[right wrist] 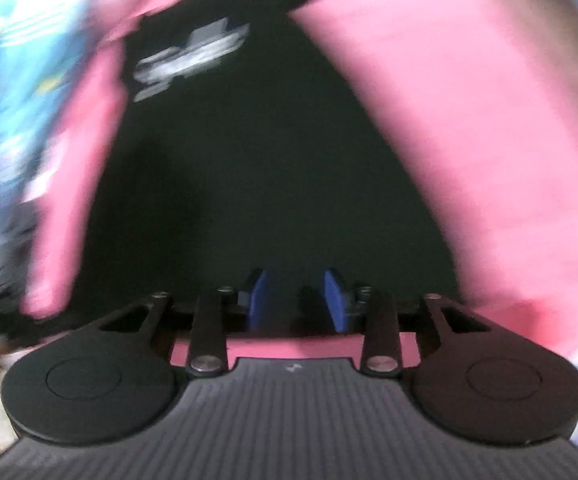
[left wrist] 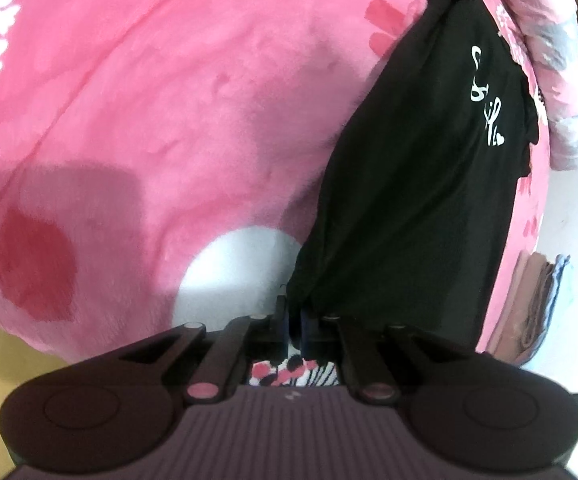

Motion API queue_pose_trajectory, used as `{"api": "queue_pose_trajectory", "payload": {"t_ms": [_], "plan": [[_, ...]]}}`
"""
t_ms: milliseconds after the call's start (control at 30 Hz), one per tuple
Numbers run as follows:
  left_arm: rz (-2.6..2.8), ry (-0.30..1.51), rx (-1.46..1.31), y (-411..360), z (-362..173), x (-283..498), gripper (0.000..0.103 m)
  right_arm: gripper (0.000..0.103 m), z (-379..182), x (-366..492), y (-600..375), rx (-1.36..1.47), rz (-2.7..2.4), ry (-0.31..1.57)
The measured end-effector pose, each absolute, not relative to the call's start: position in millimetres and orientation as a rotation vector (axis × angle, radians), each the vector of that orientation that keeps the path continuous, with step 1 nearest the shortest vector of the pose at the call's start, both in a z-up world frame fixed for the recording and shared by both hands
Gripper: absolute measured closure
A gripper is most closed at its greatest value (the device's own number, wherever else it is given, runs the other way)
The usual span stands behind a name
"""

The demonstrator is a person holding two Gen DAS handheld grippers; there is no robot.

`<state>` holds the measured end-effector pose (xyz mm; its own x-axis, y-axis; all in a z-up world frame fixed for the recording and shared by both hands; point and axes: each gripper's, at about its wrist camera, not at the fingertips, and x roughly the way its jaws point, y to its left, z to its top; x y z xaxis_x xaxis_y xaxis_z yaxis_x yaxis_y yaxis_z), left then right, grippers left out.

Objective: Fold clothes
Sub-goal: 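Smooth the T-shirt flat with both tools, then open the right tool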

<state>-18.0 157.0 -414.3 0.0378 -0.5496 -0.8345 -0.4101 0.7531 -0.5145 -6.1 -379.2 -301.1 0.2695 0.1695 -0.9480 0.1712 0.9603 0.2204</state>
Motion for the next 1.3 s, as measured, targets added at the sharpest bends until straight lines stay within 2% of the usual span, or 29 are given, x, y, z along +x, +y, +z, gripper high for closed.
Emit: {"api": "queue_pose_trajectory", "payload": {"t_ms": [133,233,267,300,333,533,633,800,1067,1167,1200,1267,1300], "plan": [[-0.138,1.582,-0.711,152,-407,-12,0.099,0.069,-323,0,-416,0.239,0.023,1.338],[-0.144,1.581,-0.655,147,-403,-10,0.099,0.071,-343,5,-402,0.228,0.033,1.361],[-0.142,1.579,-0.643,145,-403,-9,0.099,0.074,-343,4,-403,0.246,0.024,1.366],[-0.143,1.579,-0.632,143,-402,-9,0.099,0.090,-343,3,-405,0.265,0.016,1.372],[-0.142,1.575,-0.619,142,-400,-8,0.099,0.101,-342,2,-407,0.283,0.008,1.377],[-0.204,1.480,-0.651,153,-347,-7,0.100,0.101,-262,0,-435,0.671,-0.031,1.199],[-0.202,1.504,-0.614,157,-331,-6,0.100,0.101,-248,-6,-450,0.718,-0.091,1.205],[-0.183,1.588,-0.561,151,-360,2,0.100,0.101,-299,-14,-448,0.647,-0.197,1.382],[-0.220,1.648,-0.353,135,-394,-2,0.099,0.101,-343,-10,-422,0.381,-0.210,1.491],[-0.261,1.633,-0.282,130,-391,-2,0.096,0.098,-347,-12,-405,0.208,-0.169,1.479],[-0.270,1.621,-0.262,130,-384,-4,0.093,0.092,-343,-14,-405,0.186,-0.185,1.481],[-0.281,1.617,-0.259,135,-379,-8,0.088,0.062,-337,-20,-405,0.143,-0.217,1.484],[-0.276,1.624,-0.259,139,-377,-10,0.085,0.057,-334,-22,-405,0.121,-0.233,1.485]]}}
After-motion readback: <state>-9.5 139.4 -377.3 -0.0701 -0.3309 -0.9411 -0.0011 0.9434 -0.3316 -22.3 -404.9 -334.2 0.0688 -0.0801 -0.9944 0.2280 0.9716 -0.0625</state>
